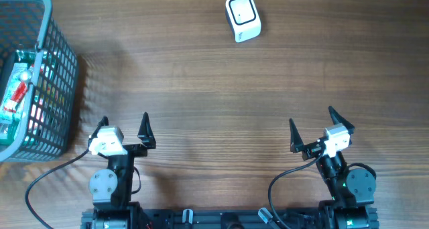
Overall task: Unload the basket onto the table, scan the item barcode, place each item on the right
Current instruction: 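Reach the left gripper into the grey basket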
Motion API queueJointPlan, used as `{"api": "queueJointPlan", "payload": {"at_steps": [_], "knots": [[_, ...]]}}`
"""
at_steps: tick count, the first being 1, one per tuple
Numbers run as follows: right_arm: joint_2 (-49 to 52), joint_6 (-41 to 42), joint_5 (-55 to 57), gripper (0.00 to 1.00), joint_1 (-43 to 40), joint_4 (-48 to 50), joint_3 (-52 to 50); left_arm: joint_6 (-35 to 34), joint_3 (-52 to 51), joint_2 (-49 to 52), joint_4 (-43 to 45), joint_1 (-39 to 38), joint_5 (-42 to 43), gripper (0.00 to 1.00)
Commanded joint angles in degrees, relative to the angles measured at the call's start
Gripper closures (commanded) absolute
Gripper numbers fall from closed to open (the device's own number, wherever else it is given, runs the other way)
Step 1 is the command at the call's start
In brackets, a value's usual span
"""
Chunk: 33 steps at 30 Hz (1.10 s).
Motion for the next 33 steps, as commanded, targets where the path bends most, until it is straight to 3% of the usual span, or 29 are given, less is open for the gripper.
{"api": "queueJointPlan", "payload": {"at_steps": [1,30,33], "knots": [[0.2,0.3,0.5,0.0,-0.2,0.4,0.0,0.9,-0.1,0.0,-0.5,-0.1,1.3,0.0],[0.2,0.3,0.5,0.01,-0.2,0.4,0.0,0.9,-0.1,0.0,-0.5,-0.1,1.3,0.0],[0.2,0.3,0.5,0.0,-0.2,0.4,0.0,-6.5,0.9,0.0,3.6,-0.1,4.1,0.0]]}}
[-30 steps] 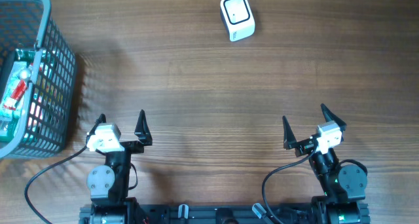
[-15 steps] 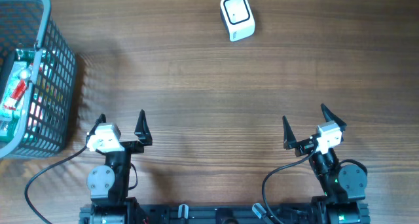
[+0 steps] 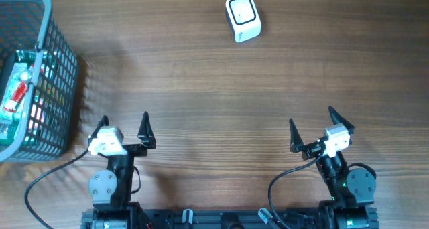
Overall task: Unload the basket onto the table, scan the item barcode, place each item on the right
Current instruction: 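Reach the left gripper into the grey basket, then grasp the yellow Vim dish soap bottle in the basket with left gripper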
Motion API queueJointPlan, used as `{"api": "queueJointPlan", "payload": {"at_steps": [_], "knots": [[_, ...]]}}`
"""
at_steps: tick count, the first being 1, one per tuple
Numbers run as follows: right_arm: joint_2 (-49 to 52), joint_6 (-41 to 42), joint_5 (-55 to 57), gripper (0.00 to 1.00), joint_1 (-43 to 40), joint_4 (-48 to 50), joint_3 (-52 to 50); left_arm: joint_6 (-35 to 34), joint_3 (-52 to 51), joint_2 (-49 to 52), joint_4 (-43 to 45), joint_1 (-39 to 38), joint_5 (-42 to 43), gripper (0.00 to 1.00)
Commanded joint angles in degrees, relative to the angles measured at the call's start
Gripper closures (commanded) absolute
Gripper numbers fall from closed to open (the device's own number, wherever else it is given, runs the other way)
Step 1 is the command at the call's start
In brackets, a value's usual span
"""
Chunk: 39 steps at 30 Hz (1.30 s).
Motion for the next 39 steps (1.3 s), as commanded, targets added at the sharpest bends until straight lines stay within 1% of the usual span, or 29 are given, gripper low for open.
{"api": "queueJointPlan", "payload": {"at_steps": [1,2,4,7,8,9,10,11,12,13,14,16,18,19,20,21,23,25,27,28,29,30,31,32,34,36,37,38,39], "knots": [[0.2,0.3,0.5,0.0,-0.2,0.4,0.0,-6.9,2.9,0.0,1.6,-0.1,6.5,0.0],[0.2,0.3,0.5,0.0,-0.2,0.4,0.0,-8.4,5.9,0.3,-0.1,-0.1,7.8,0.0],[0.2,0.2,0.5,0.0,-0.2,0.4,0.0,-9.2,14.4,2.2,-7.9,-0.1,7.8,0.0],[0.2,0.2,0.5,0.0,-0.2,0.4,0.0,-9.2,35.5,11.8,-27.0,-0.1,8.7,0.0],[0.2,0.2,0.5,0.0,-0.2,0.4,0.0,-9.1,44.3,17.1,-35.0,-0.1,8.7,0.0],[0.2,0.2,0.5,0.0,-0.2,0.4,0.0,-8.2,59.2,26.7,-49.3,-0.1,8.6,0.0],[0.2,0.2,0.5,0.0,-0.2,0.4,0.0,-7.0,66.5,31.8,-56.3,-0.1,8.6,0.0],[0.2,0.3,0.5,0.0,-0.2,0.4,0.0,-6.6,75.9,38.5,-65.3,-0.1,8.0,0.0],[0.2,0.3,0.5,0.0,-0.2,0.4,0.0,-6.5,87.6,46.8,-75.4,-0.1,6.8,0.0],[0.2,0.3,0.5,0.0,-0.2,0.4,0.0,-6.5,95.1,52.5,-79.7,-0.1,5.7,0.0],[0.2,0.3,0.5,0.0,-0.2,0.4,0.0,-6.5,103.1,58.7,-81.5,-0.1,5.4,0.0],[0.2,0.3,0.5,0.0,-0.2,0.4,0.0,-6.4,109.4,64.5,-84.4,-0.1,4.1,0.0],[0.2,0.2,0.5,0.0,-0.2,0.4,0.0,-5.8,109.7,68.4,-78.6,0.0,-7.3,0.0],[0.2,0.3,0.5,0.0,-0.2,0.4,0.0,-4.1,109.7,70.1,-76.4,0.0,-13.0,0.0],[0.2,0.3,0.5,0.0,-0.2,0.4,0.0,-3.8,109.7,71.4,-75.4,0.7,-16.9,0.0],[0.2,0.3,0.5,0.0,-0.2,0.4,0.0,-3.7,109.7,72.6,-74.3,2.4,-18.9,0.0],[0.2,0.3,0.5,0.0,-0.2,0.4,0.0,-2.2,109.7,75.7,-70.7,9.9,-20.1,0.0],[0.2,0.2,0.5,0.0,-0.2,0.4,0.0,-2.2,109.7,78.5,-66.3,19.0,-20.1,0.0],[0.2,0.3,0.5,0.0,-0.2,0.4,0.0,-2.5,109.7,80.2,-63.4,25.9,-20.1,0.0],[0.2,0.3,0.5,0.0,-0.2,0.4,0.0,-2.6,109.7,80.6,-62.1,28.2,-20.1,0.0],[0.2,0.3,0.5,0.0,-0.2,0.4,0.0,-1.0,109.7,80.8,-61.4,29.2,-20.1,0.0],[0.2,0.2,0.5,0.0,-0.2,0.4,0.0,2.8,109.7,81.5,-60.0,30.5,-18.8,0.0],[0.2,0.3,0.5,0.0,-0.2,0.4,0.0,8.2,109.7,82.8,-59.0,31.9,-14.7,0.0],[0.2,0.3,0.5,0.0,-0.2,0.4,0.0,10.3,109.6,84.7,-59.1,33.3,-11.7,0.0],[0.2,0.2,0.5,0.0,-0.2,0.4,0.0,11.1,109.4,89.5,-59.8,35.6,-7.5,0.05],[0.2,0.2,0.5,0.0,-0.2,0.4,0.0,12.7,109.4,94.7,-61.7,37.4,-4.3,0.07],[0.2,0.3,0.5,0.0,-0.2,0.4,0.0,13.4,109.4,97.3,-62.5,38.6,-1.3,0.09],[0.2,0.3,0.5,0.0,-0.2,0.4,0.0,16.5,109.4,99.5,-63.0,39.8,2.6,0.13],[0.2,0.3,0.5,0.0,-0.2,0.4,0.0,19.4,109.4,101.0,-63.3,40.5,5.8,0.15]]}}
